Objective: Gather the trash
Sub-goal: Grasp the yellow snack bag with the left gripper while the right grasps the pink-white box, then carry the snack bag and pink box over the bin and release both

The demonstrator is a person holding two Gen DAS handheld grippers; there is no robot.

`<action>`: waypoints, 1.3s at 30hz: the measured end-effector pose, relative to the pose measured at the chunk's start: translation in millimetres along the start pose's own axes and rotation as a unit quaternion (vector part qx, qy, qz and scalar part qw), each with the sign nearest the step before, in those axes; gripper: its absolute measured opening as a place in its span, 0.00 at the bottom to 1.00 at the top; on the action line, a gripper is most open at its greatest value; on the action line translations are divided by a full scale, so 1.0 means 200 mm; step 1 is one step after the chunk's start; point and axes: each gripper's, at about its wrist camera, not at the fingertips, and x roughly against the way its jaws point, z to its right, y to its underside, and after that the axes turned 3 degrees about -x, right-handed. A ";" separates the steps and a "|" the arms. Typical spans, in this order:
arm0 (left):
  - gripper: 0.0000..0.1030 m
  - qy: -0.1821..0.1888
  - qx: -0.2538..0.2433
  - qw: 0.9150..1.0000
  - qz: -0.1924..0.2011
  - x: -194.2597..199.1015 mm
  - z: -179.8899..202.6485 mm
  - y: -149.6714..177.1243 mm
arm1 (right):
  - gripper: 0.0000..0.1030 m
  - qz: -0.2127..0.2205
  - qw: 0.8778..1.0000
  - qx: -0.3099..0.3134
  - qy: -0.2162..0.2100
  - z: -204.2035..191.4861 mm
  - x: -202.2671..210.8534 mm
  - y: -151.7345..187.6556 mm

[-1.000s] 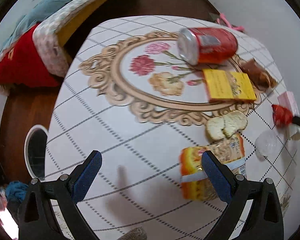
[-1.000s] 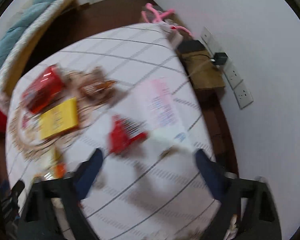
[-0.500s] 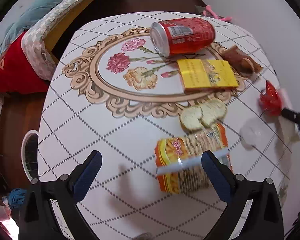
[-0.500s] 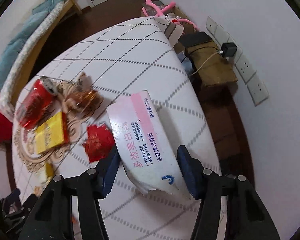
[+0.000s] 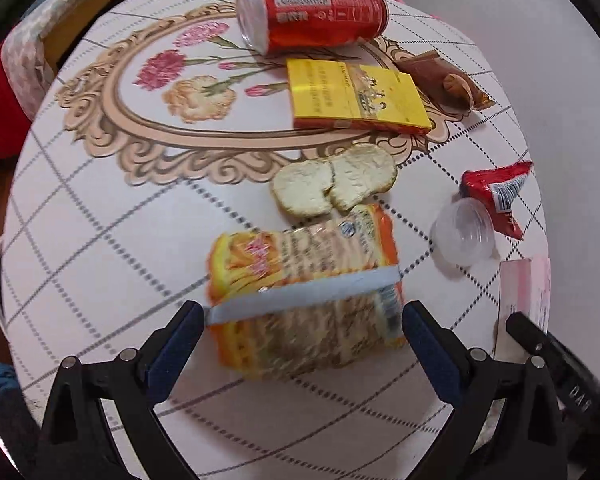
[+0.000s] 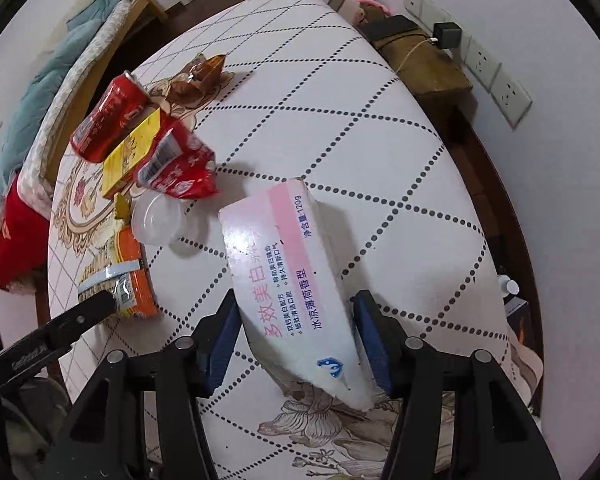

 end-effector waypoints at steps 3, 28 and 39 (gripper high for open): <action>0.76 -0.032 -0.002 0.999 0.023 0.00 0.03 -0.02 | 0.58 0.016 1.000 0.004 0.018 -0.01 -0.02 -0.01; 0.20 -0.103 -0.072 0.975 0.181 0.70 -0.10 0.18 | 0.51 0.081 0.992 0.092 -0.017 -0.33 0.37 0.16; 0.20 -0.132 -0.005 0.961 0.242 1.19 -0.63 0.23 | 0.51 0.107 0.973 0.186 -0.091 -0.95 0.62 0.26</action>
